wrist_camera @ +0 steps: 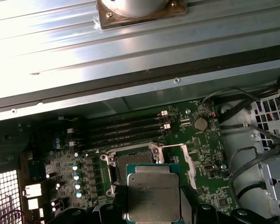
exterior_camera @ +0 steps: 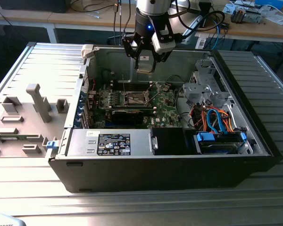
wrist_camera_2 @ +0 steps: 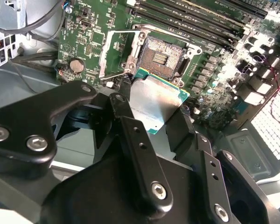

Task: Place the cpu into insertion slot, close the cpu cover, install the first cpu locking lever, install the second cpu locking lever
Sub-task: 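Place the cpu into insertion slot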

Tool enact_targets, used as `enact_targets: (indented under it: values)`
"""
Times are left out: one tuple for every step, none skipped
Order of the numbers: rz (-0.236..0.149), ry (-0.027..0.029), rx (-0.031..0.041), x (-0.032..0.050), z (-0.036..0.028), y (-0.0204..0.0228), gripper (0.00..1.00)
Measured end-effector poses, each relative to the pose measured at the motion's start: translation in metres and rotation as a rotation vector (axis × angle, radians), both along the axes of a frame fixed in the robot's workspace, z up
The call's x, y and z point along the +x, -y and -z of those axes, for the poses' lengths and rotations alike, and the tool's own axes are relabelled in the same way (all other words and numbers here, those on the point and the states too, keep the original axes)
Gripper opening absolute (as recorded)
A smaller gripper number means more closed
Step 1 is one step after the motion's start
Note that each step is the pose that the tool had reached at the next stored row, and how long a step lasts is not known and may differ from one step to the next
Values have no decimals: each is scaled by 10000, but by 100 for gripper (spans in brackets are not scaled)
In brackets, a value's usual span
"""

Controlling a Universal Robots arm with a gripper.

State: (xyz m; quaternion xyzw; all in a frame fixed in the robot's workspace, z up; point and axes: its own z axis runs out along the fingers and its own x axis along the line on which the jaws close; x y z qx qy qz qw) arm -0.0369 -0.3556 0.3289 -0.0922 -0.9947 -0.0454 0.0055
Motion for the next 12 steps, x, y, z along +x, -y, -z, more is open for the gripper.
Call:
enact_targets:
  values:
    - [14, 0, 0, 0, 0, 0, 54]
    - [29, 0, 0, 0, 0, 0, 54]
    - [50, 0, 0, 0, 0, 0, 54]
    - [62, 0, 1, 0, 0, 0, 54]
    - [79, 0, 0, 0, 0, 0, 54]
    - [93, 0, 0, 0, 0, 0, 54]
    - [106, 0, 0, 0, 1, 0, 54]
    - [121, 0, 0, 0, 1, 0, 54]
    - [132, 0, 0, 0, 1, 0, 54]
    - [146, 0, 0, 0, 1, 0, 54]
    - [158, 0, 0, 0, 1, 0, 54]
    - [170, 1, 0, 0, 1, 0, 54]
